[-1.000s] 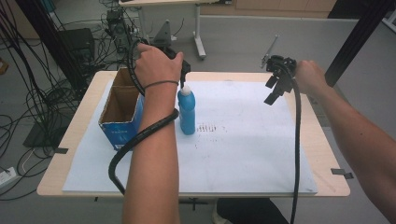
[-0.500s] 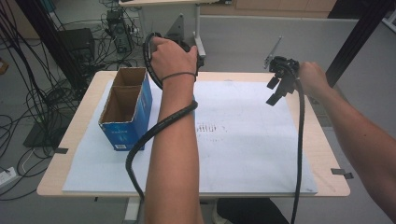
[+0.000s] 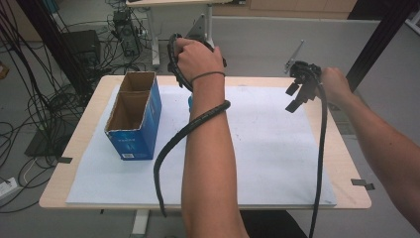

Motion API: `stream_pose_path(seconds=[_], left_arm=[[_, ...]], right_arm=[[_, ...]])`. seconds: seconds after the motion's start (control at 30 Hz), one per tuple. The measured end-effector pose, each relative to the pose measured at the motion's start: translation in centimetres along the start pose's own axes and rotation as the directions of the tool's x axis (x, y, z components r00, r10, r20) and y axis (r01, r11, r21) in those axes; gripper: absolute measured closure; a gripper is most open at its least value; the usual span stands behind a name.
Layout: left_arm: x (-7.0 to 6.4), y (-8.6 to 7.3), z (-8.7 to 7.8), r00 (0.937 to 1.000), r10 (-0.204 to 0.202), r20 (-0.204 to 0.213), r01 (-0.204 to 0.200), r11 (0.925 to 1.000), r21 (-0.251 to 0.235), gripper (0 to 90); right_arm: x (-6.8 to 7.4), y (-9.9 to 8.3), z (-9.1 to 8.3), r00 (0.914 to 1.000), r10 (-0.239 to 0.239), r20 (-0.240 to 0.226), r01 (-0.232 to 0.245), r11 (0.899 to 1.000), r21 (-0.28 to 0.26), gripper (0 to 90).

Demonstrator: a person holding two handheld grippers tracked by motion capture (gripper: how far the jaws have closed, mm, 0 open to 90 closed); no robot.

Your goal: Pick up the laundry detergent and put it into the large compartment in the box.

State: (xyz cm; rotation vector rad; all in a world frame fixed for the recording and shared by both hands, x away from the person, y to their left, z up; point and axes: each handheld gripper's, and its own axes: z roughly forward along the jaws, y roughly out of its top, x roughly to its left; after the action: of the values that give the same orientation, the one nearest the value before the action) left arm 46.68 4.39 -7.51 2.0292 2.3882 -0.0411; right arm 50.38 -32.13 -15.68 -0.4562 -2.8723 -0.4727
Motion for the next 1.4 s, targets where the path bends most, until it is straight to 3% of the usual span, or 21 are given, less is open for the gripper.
stream_pose_path(seconds=[0.3,0.97,1.4], left_arm=[[-0.2,0.5,0.7,0.9994,-0.034,0.004,0.034,0.9994,0.005,5.8],[-1.3,1.7,3.6,0.9995,-0.026,-0.015,0.026,0.9993,0.027,5.6],[0.1,2.0,6.0,0.9976,-0.067,0.018,0.066,0.9966,0.05,5.7]], right_arm=[[-0.1,-0.6,0.2,0.9999,-0.003,-0.011,0.003,1.0,-0.011,4.0],[-0.4,-1.3,0.6,0.9995,-0.018,-0.027,0.017,0.999,-0.041,4.0],[-0.9,-1.6,1.3,0.9993,-0.007,-0.037,0.005,0.999,-0.033,4.1]])
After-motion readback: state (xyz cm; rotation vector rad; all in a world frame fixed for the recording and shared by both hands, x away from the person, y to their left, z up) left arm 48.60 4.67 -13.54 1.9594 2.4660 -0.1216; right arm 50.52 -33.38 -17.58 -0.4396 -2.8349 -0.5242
